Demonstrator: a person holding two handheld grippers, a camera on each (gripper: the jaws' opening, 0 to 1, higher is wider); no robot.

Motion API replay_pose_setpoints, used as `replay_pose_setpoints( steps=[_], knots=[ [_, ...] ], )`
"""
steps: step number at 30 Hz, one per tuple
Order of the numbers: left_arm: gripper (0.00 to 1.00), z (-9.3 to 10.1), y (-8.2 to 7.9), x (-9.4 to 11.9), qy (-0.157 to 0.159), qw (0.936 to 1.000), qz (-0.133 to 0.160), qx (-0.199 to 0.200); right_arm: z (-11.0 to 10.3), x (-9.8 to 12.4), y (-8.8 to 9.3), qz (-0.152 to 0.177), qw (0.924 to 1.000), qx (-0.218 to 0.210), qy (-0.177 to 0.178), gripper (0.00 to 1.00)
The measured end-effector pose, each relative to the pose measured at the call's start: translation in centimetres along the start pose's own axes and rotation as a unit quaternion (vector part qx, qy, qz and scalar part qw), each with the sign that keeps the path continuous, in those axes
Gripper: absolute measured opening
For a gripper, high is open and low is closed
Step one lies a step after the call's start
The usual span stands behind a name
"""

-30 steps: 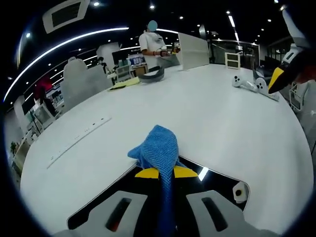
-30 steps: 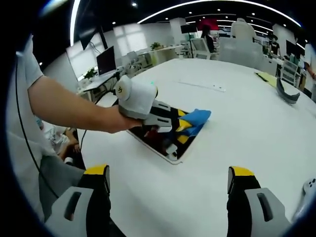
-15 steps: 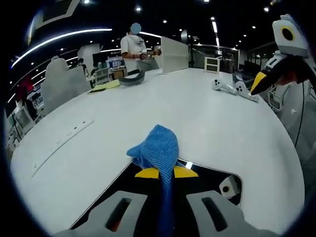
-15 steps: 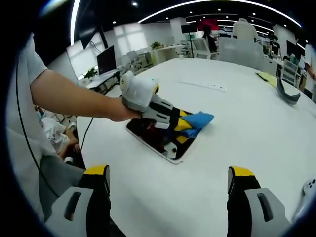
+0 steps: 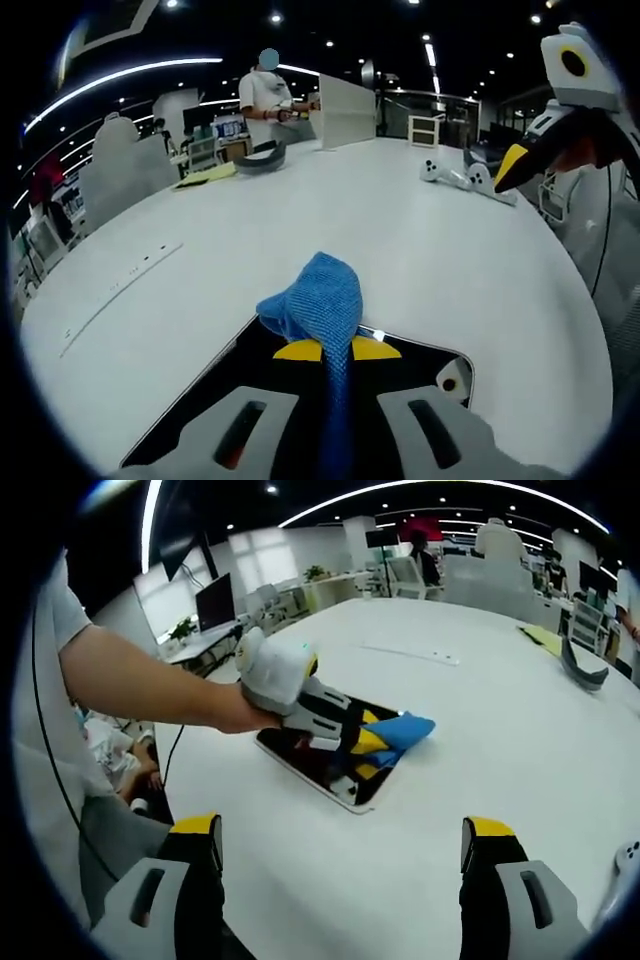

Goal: Wipe the mirror surface with the cleaning cloth until all visible marks leave the cleaned area.

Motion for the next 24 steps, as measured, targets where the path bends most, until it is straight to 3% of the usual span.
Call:
replay_pose_setpoints(
  steps=[9,24],
  knots=[
    [0.05,0.0,0.0,0.1,0.004,1.0000,0.002,-0.005,0.1,0.1,0.3,-0.006,0.9999,-0.005,0.007,1.00],
    [0.05,-0.2,0.6,1.0,0.004,0.9999,-0.009,-0.013,-0.6,-0.3,-0.7,-0.010,0.9999,0.009,0.009,1.00]
  ],
)
Point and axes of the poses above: the point that each gripper's makers call its tool centre point, and the gripper's own axes: x roughly backward along the fingers, z roughly to its right, y roughly out of its underside, the point moved 3 cm from there along x, roughly backward along the fingers, and after that the axes turned 12 degrees about -y, right-handed, at the moved point
